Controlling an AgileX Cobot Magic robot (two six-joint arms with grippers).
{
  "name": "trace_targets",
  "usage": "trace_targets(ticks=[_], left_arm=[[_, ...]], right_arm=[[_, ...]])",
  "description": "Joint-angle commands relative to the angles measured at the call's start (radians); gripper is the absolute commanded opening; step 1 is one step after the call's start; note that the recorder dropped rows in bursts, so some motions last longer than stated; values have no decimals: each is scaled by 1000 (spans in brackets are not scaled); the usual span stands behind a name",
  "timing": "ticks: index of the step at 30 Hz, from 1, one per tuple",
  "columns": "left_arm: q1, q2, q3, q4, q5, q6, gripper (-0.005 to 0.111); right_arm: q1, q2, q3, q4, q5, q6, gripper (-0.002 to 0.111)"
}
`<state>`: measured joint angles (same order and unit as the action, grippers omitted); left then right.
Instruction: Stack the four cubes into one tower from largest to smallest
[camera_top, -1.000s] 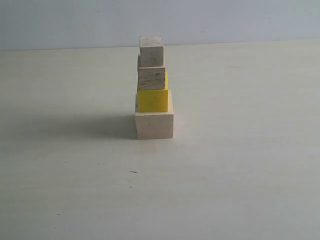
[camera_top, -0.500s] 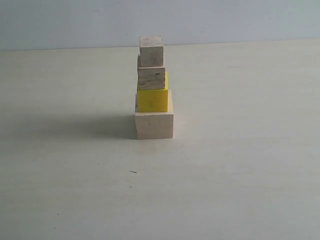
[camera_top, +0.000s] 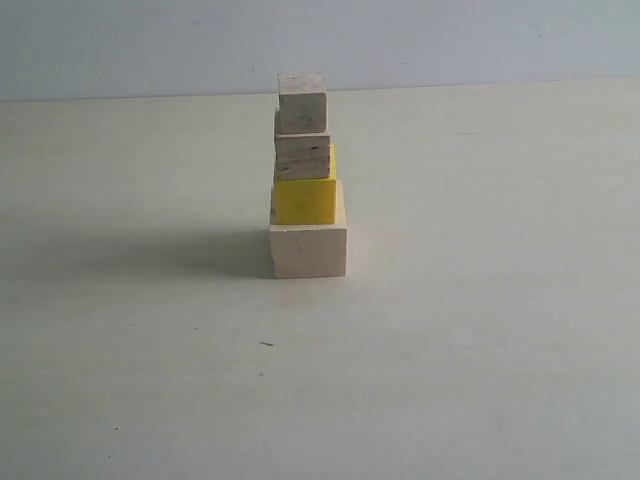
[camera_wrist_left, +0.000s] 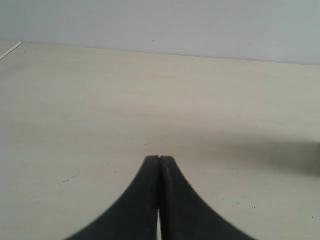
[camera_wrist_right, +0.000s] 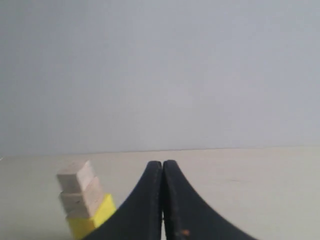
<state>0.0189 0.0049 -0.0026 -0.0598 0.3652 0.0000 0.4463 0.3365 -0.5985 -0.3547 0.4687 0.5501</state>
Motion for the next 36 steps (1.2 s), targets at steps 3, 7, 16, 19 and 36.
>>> trace_targets(ticks=[3, 7, 16, 19, 36], left_arm=[[6, -5, 3, 1, -11, 0, 0], [6, -5, 3, 1, -11, 0, 0], [6, -5, 3, 1, -11, 0, 0], [6, -5, 3, 1, -11, 0, 0], [6, -5, 3, 1, -11, 0, 0]], right_arm=[[-348, -84, 5, 94, 61, -7, 0], [-434, -146, 5, 76, 132, -12, 0], [-437, -165, 10, 121, 147, -87, 0], [-435, -171, 61, 221, 95, -170, 0], [-435, -336, 550, 320, -163, -413, 0]])
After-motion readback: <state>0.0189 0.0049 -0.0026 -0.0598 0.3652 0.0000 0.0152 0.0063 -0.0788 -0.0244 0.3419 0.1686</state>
